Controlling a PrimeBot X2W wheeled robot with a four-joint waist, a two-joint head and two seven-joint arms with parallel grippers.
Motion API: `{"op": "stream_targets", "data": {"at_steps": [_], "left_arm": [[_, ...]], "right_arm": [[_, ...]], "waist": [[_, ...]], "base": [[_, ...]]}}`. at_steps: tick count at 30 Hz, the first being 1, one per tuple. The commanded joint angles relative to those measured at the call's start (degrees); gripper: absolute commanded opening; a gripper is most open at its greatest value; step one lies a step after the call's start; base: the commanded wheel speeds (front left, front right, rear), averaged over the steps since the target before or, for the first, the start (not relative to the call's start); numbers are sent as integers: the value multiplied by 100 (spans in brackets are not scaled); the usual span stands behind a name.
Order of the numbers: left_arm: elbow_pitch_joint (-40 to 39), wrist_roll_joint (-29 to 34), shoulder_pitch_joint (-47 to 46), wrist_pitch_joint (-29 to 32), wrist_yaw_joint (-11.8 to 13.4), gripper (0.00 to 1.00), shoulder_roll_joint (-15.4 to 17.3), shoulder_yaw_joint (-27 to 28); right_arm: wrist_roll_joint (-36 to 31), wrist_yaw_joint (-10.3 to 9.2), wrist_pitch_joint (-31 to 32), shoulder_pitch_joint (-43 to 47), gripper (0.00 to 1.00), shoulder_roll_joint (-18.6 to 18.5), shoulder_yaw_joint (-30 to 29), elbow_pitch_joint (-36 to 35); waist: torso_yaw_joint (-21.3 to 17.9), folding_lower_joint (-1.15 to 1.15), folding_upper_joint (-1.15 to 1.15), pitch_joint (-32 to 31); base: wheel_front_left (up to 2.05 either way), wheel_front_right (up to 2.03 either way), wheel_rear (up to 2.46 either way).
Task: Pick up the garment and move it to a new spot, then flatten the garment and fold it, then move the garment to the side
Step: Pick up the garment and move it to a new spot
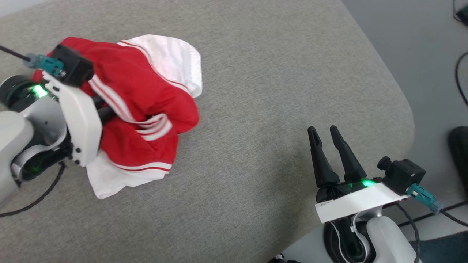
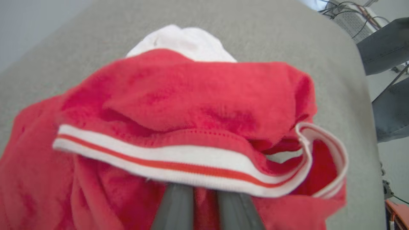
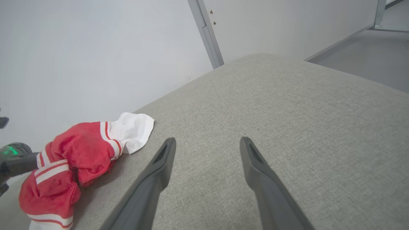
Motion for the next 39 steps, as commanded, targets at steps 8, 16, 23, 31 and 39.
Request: {"op": "stream_targets", "data": {"at_steps": [8, 16, 23, 31, 39], "left_arm": [[230, 556, 426, 817, 12, 0, 133, -48], [148, 1032, 359, 964, 21, 5, 203, -108], [-35, 645, -84, 74, 14, 100, -17, -15], [45, 25, 382, -1410, 13, 100, -328, -15], [767, -604, 1328, -2601, 13, 100, -714, 80]], "right_arm": [[198, 0, -14, 65, 100, 5, 103, -252], [186, 0, -14, -29, 100, 4, 127, -346], [-219, 0, -14, -237, 100, 2, -110, -172], [-1130, 0, -14, -504, 100, -2, -488, 245], [-1877, 0, -14, -461, 100, -3, -965, 593]], "waist": [[-179, 0, 0, 211], [-66, 0, 0, 370], [575, 0, 0, 50], [1551, 0, 0, -470], [2301, 0, 0, -899]], "base": [[0, 0, 0], [0, 0, 0], [0, 0, 0], [0, 0, 0], [0, 0, 0]]}}
